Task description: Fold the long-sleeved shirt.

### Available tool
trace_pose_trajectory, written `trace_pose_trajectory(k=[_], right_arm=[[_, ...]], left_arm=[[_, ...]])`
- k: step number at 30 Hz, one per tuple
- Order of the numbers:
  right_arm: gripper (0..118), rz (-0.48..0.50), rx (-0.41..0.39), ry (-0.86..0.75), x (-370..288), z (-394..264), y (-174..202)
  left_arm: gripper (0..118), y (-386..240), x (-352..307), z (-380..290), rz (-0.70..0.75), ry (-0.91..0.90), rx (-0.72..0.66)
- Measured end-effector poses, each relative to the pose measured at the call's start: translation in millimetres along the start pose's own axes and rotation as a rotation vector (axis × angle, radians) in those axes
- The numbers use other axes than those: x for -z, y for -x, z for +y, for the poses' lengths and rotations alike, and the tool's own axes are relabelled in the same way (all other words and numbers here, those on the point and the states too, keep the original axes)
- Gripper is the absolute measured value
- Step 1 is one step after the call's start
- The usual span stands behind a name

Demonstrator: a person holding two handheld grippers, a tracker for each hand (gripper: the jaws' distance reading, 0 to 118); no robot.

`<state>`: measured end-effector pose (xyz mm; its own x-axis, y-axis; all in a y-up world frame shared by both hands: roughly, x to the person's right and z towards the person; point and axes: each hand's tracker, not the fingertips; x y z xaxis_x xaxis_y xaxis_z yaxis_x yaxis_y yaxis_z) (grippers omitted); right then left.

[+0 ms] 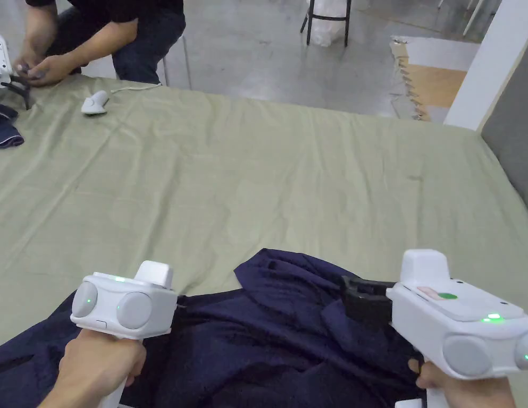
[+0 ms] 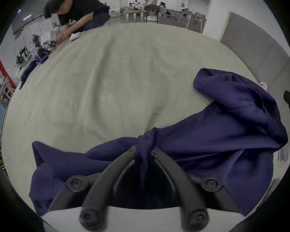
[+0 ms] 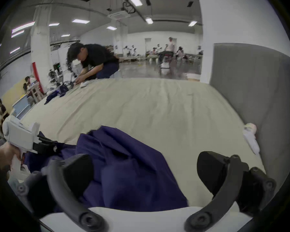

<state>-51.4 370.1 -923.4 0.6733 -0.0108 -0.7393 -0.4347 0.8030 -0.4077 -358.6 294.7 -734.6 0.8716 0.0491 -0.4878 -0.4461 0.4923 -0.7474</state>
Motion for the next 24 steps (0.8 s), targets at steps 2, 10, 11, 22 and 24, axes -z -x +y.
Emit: trace_pose_trajectory(k=[2, 10, 11, 22, 24], right_arm=[[118, 0.031, -0.065, 0.094, 36, 24, 8], [62, 0.096, -0.060, 0.430, 155, 60, 20], [63, 0.120, -0.079, 0.464, 162, 58, 24], [3, 0.166, -0.088, 0.384, 149, 49, 25], [3, 0.172, 0.028, 0.298, 127, 57, 14]], left_arm=[[14, 2, 0, -2, -0.012, 0.002, -0.006], [14, 5, 3, -5, -0.015, -0.037, 0.019], [14, 5, 3, -6, -0.014, -0.037, 0.010], [14, 16, 3, -11, -0.065, -0.070, -0.031], [14, 18, 1, -14, -0.071, -0.089, -0.025]])
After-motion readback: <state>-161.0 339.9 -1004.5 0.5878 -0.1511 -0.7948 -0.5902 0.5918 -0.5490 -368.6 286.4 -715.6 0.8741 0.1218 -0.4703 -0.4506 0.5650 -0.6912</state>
